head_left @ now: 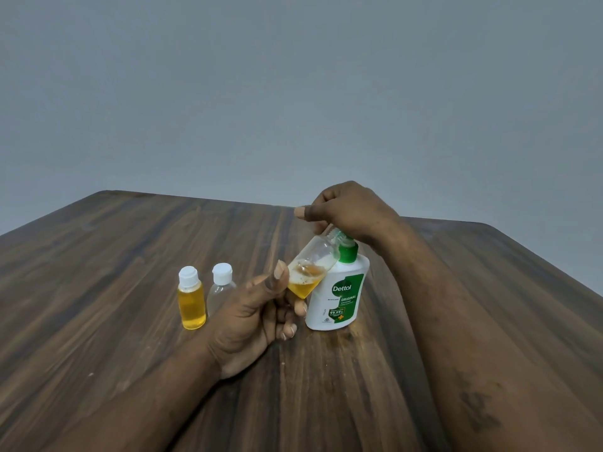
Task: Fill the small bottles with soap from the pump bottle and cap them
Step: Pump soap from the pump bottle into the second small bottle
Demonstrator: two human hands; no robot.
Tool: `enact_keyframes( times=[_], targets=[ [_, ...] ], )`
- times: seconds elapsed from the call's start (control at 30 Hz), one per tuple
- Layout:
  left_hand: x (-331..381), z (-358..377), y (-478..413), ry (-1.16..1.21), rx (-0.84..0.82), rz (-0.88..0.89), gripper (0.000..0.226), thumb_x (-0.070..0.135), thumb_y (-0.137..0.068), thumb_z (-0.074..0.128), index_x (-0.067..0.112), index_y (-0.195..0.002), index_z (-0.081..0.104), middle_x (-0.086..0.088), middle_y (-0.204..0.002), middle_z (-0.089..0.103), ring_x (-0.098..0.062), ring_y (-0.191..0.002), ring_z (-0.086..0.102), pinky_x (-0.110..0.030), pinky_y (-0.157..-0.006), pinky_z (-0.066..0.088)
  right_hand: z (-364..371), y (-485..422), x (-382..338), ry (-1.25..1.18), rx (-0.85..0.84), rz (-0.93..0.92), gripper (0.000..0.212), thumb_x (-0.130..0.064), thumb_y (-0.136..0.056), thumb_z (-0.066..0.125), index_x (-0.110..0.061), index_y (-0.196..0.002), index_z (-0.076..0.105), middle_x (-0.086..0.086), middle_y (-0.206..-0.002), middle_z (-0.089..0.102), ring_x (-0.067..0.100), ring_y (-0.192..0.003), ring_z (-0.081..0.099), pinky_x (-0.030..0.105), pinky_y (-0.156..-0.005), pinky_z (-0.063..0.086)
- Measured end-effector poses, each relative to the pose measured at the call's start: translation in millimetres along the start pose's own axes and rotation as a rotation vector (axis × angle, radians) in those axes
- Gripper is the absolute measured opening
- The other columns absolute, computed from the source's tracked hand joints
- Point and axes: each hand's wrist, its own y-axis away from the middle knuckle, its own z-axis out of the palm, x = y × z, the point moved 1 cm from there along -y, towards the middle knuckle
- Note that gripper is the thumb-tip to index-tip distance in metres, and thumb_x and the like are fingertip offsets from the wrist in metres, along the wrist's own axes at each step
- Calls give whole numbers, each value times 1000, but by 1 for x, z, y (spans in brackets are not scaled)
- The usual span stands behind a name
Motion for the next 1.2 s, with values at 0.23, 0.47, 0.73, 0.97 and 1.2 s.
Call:
enact_keyframes(
  times=[0.23, 0.47, 0.73, 0.97, 1.2],
  targets=[
    [0, 0, 0, 1, 2, -6, 52, 68, -64, 86, 20, -80, 76, -9, -76, 65, -15, -59, 55, -24, -53, 47, 3, -2, 6, -46, -98, 52, 35, -46, -88, 79, -16, -73, 67, -3, -80, 69, 19, -81, 63, 41, -82, 52],
    [0, 0, 0, -3, -15, 3, 52, 68, -65, 85, 20, -82, 77, -9, -79, 66, -15, -62, 56, -24, -54, 49, -3, 4, -4, -33, 37, -39, 38, -49, -88, 78, -12, -89, 72, -4, -83, 77, 15, -87, 71, 34, -80, 57],
    [-2, -2, -1, -4, 11, -11, 56, 69, -60, 87, 17, -79, 75, -10, -75, 64, -16, -57, 55, -25, -53, 47, 4, -2, 9, -101, -119, 89, 31, -46, -85, 81, -19, -75, 70, -5, -81, 66, 16, -77, 60, 32, -74, 44],
    [0, -1, -1, -9, -10, 13, 54, 69, -65, 85, 18, -78, 74, -10, -78, 65, -16, -57, 55, -24, -53, 47, -3, 1, -2, -33, 67, -41, 38, -51, -88, 77, -13, -89, 72, -5, -82, 77, 13, -86, 70, 32, -77, 55],
    [-2, -2, -1, -13, 20, -3, 54, 70, -61, 86, 20, -79, 76, -10, -76, 64, -16, -57, 54, -24, -52, 48, 4, -1, 9, -95, -141, 109, 34, -47, -86, 80, -13, -87, 77, -5, -80, 66, 14, -72, 60, 29, -65, 43]
  ],
)
